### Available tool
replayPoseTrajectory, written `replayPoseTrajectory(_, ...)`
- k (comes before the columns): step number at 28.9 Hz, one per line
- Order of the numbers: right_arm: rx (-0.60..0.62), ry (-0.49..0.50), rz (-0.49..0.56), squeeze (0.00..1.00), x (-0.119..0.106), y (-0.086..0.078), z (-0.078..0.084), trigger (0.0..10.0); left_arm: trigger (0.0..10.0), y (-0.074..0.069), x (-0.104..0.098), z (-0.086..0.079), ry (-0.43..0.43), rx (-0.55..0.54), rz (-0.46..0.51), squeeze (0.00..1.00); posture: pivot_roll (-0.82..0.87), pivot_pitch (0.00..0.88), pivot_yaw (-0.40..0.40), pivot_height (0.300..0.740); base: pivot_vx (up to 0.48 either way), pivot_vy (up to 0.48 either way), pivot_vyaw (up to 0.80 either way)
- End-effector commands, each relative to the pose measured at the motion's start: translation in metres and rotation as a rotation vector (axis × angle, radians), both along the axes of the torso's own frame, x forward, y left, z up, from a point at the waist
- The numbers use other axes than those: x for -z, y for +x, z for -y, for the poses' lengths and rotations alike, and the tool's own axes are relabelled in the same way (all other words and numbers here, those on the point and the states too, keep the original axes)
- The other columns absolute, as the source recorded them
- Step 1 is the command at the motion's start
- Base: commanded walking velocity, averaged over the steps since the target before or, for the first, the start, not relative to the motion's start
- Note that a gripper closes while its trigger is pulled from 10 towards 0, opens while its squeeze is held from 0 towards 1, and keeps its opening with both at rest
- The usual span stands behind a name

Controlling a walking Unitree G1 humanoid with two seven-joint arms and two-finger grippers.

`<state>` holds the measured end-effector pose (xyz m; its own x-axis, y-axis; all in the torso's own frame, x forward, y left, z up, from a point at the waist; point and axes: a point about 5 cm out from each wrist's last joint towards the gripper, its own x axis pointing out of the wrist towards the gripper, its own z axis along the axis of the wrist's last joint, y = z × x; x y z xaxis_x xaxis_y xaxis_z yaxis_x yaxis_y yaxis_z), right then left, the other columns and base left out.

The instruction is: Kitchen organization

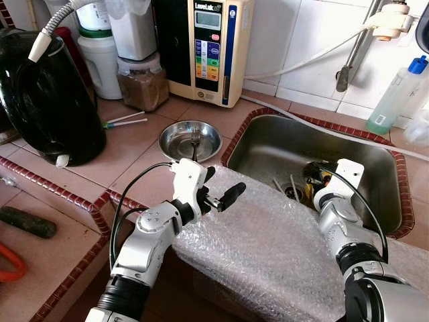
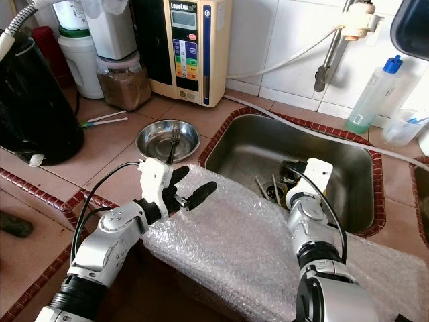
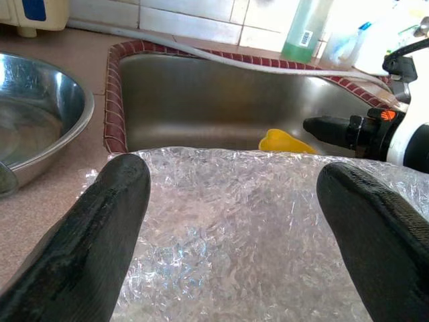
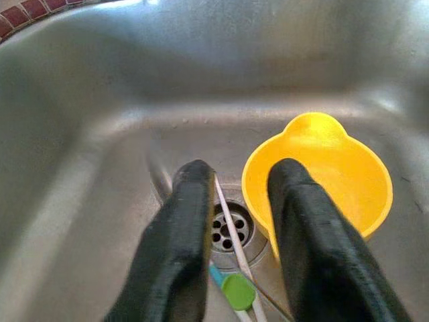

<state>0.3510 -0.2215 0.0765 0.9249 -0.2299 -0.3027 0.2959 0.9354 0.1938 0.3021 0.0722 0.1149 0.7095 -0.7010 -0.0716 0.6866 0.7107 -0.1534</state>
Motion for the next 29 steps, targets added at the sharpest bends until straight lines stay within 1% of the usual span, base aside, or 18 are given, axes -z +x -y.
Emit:
replayPoseTrajectory(1,0.0,0.019,-0.061,1.0,0.01,-0.004,-0.001,10.0,10.0,-0.001,0.001,0.001,0.02,0.014,0.003,1.0,0.02,0.0,0.003,0.74,0.0,0.0,0.0)
replayPoseTrajectory(5,-0.003,0.003,-0.059,1.0,0.01,-0.004,-0.002,10.0,10.0,0.003,-0.004,-0.001,0.012,-0.023,0.034,1.0,0.02,0.0,0.003,0.74,0.0,0.0,0.0)
replayPoseTrajectory(7,-0.017,0.004,-0.051,1.0,0.008,-0.002,-0.005,10.0,10.0,0.007,-0.007,-0.003,0.025,-0.06,0.05,1.0,0.02,0.0,0.003,0.74,0.0,0.0,0.0)
replayPoseTrajectory(8,-0.034,-0.001,-0.044,1.0,0.006,0.0,-0.008,10.0,10.0,0.01,-0.009,-0.005,0.047,-0.093,0.066,1.0,0.02,0.0,0.004,0.74,0.0,0.0,0.0)
replayPoseTrajectory(11,-0.083,-0.053,-0.001,1.0,0.0,0.004,-0.015,10.0,10.0,0.018,-0.019,-0.008,0.021,-0.148,0.111,1.0,0.02,0.0,0.004,0.74,0.0,0.0,0.0)
replayPoseTrajectory(12,-0.089,-0.051,-0.001,1.0,-0.001,0.004,-0.016,10.0,10.0,0.019,-0.021,-0.009,0.023,-0.161,0.122,1.0,0.02,0.0,0.005,0.74,0.0,0.0,0.0)
replayPoseTrajectory(14,-0.127,-0.006,0.015,1.0,-0.002,0.006,-0.025,10.0,10.0,0.023,-0.026,-0.012,0.03,-0.196,0.166,1.0,0.02,0.0,0.007,0.74,0.0,0.0,0.0)
replayPoseTrajectory(16,-0.135,-0.019,0.013,1.0,-0.002,0.006,-0.026,10.0,10.0,0.024,-0.027,-0.013,0.032,-0.202,0.173,1.0,0.02,0.0,0.008,0.74,0.0,0.0,0.0)
replayPoseTrajectory(17,-0.17,-0.034,0.041,0.0,-0.005,0.007,-0.03,10.0,10.0,0.027,-0.028,-0.015,0.052,-0.23,0.189,1.0,0.03,0.0,0.008,0.74,0.0,0.0,0.0)
replayPoseTrajectory(20,-0.181,-0.037,0.063,0.0,-0.007,0.008,-0.033,10.0,10.0,0.031,-0.029,-0.019,0.058,-0.264,0.193,1.0,0.02,0.0,0.008,0.74,0.0,0.0,0.0)
replayPoseTrajectory(22,-0.174,-0.064,0.069,0.0,-0.008,0.008,-0.032,10.0,10.0,0.034,-0.029,-0.022,0.068,-0.297,0.199,1.0,0.02,0.0,0.008,0.74,0.0,0.0,0.0)
replayPoseTrajectory(24,-0.183,-0.066,0.091,0.0,-0.01,0.008,-0.033,10.0,10.0,0.038,-0.029,-0.026,0.082,-0.33,0.209,1.0,0.02,0.0,0.007,0.74,0.0,0.0,0.0)
replayPoseTrajectory(26,-0.224,-0.129,0.109,0.0,-0.013,0.009,-0.035,10.0,10.0,0.041,-0.028,-0.029,0.09,-0.35,0.209,1.0,0.02,0.0,0.007,0.74,0.0,0.0,0.0)
replayPoseTrajectory(28,-0.231,-0.152,0.158,0.0,-0.019,0.01,-0.036,10.0,10.0,0.043,-0.026,-0.031,0.099,-0.362,0.211,1.0,0.01,0.0,0.007,0.74,0.0,0.0,0.0)
replayPoseTrajectory(29,-0.233,-0.161,0.166,0.0,-0.021,0.01,-0.035,10.0,10.0,0.043,-0.026,-0.032,0.1,-0.366,0.211,1.0,0.01,0.0,0.007,0.74,0.0,0.0,0.0)
